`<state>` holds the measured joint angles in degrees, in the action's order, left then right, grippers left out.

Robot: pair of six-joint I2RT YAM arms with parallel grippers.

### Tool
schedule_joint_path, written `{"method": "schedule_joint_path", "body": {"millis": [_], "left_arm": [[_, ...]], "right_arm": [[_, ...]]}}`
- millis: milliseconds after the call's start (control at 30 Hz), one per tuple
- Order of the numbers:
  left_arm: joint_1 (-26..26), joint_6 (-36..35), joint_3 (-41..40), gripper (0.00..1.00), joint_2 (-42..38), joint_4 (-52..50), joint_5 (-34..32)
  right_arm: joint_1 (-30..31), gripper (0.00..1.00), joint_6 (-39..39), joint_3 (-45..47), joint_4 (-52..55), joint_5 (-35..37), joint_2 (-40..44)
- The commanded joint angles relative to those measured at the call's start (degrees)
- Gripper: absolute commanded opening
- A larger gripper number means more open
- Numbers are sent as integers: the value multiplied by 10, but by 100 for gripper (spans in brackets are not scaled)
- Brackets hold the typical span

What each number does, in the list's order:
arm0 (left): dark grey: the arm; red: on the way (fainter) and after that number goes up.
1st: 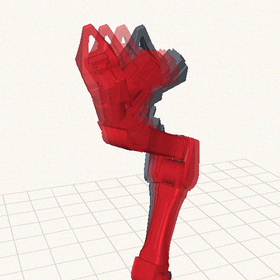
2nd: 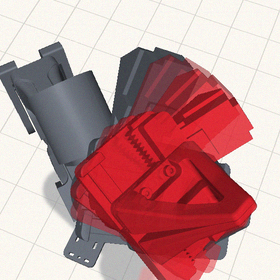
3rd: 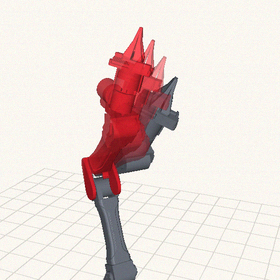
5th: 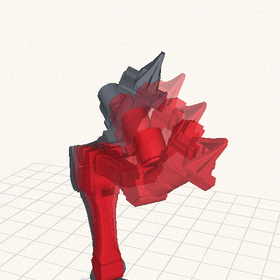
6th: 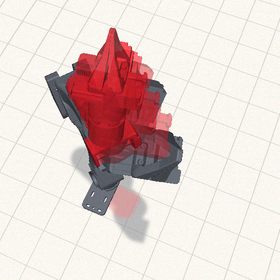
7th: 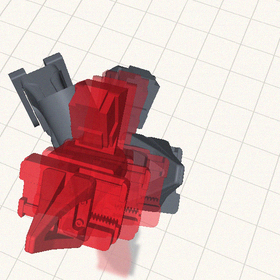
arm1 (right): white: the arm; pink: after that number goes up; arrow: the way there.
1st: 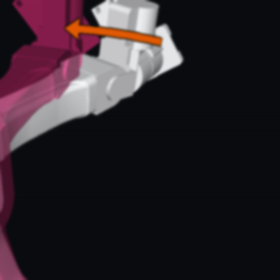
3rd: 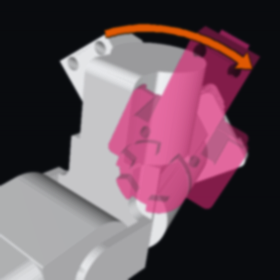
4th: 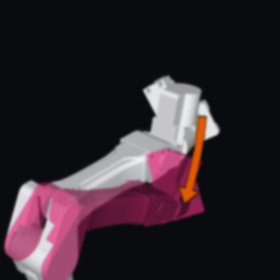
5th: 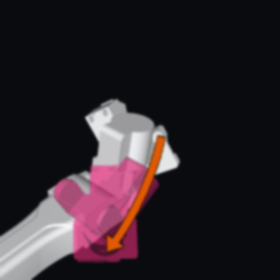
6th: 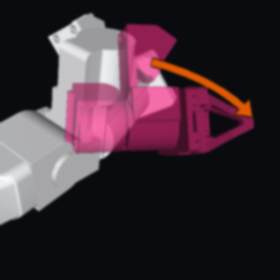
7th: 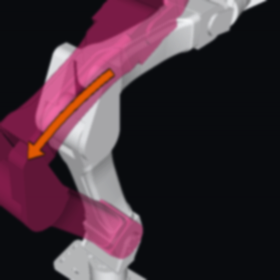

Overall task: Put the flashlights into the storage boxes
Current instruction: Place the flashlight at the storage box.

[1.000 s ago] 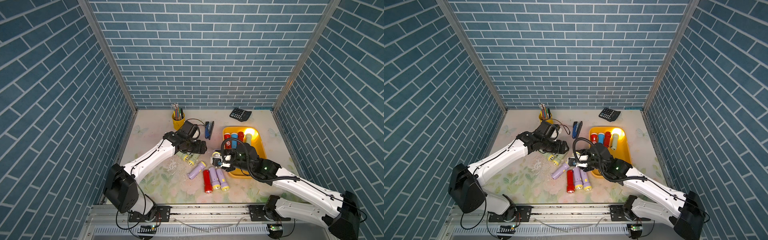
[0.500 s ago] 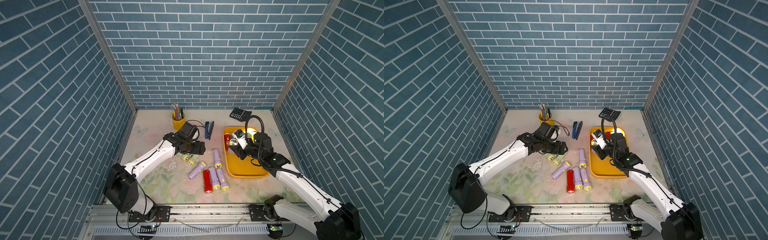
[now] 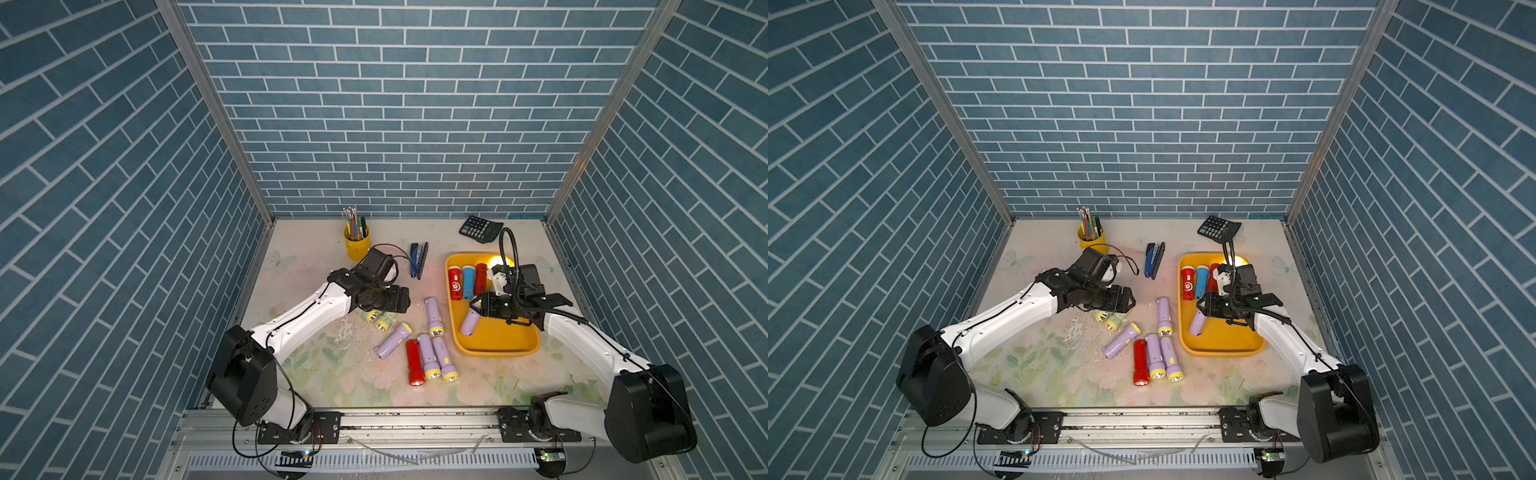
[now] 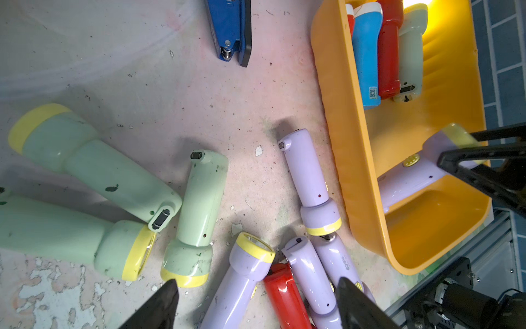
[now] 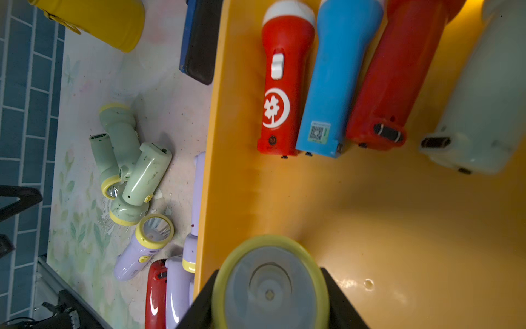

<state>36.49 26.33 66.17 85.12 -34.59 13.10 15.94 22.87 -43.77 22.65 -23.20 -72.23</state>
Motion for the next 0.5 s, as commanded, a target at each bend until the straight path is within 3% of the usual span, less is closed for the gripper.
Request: {"method": "schedule_joint_path", "body": {"millis": [0,467], "left_arm": [[-3,-4,-9,88,2,5,3],[-2,8,-18,88,3,17,13]], "right_arm": [[-2,27,54,-28,19,-29,-14],[-1,34,78,-75,4,-38,-143]]}}
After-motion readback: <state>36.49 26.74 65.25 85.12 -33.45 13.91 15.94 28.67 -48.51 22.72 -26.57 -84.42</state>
